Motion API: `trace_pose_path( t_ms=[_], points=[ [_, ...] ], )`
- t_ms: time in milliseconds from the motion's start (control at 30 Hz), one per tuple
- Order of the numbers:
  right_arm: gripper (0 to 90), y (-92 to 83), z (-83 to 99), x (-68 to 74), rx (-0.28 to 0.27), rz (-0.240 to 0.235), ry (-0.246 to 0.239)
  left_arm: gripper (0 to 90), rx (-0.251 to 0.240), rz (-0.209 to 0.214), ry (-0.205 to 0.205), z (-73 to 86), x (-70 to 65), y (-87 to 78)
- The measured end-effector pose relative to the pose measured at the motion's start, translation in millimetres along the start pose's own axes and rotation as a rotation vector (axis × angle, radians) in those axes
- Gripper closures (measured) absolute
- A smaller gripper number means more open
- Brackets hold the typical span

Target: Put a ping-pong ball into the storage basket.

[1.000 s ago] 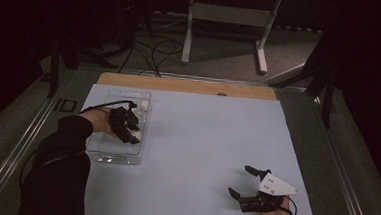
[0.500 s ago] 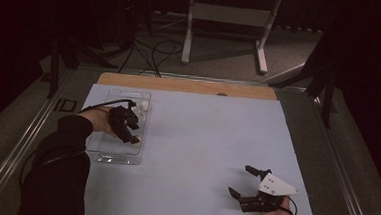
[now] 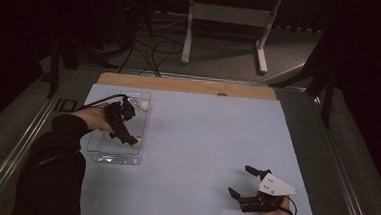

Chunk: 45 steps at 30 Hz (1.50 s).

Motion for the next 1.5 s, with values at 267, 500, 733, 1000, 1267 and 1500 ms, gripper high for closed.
trace_pose_path(
  t_ms=[267,500,733,1000,1267,1500],
  points=[
    [8.7,-0.1,-0.3,0.2,0.0,0.0,0.0,0.2,-0.089,0.003,0.007,-7.7,-5.1,-4.4],
    [8.8,-0.1,-0.5,0.0,-0.002,0.002,-0.003,0.2,-0.159,0.025,0.009,-16.4,-14.1,-6.7],
    [8.8,-0.1,-0.6,0.1,-0.003,0.001,-0.001,0.2,-0.198,0.02,0.013,-20.9,-20.8,-7.8],
    [8.7,-0.1,-0.7,-0.3,-0.002,0.004,-0.007,0.2,-0.245,-0.02,-0.039,-27.1,-23.9,-10.2],
    [8.7,-0.8,-1.0,0.0,0.0,0.004,0.002,0.2,-0.279,-0.022,-0.071,-35.5,-32.7,-12.3],
    [8.7,-0.8,-1.3,-0.1,-0.003,0.006,0.003,0.1,-0.317,-0.026,-0.099,-41.0,-41.8,-10.8]
  ],
)
Point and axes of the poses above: each handheld gripper's, and its own axes: y roughly forward along the jaws, z roughly out of its underside, x roughly to its left, the point moved 4 cm from there along y, roughly forward along the jaws, and after that the axes turned 12 degrees about -z, right-handed, at the moved point
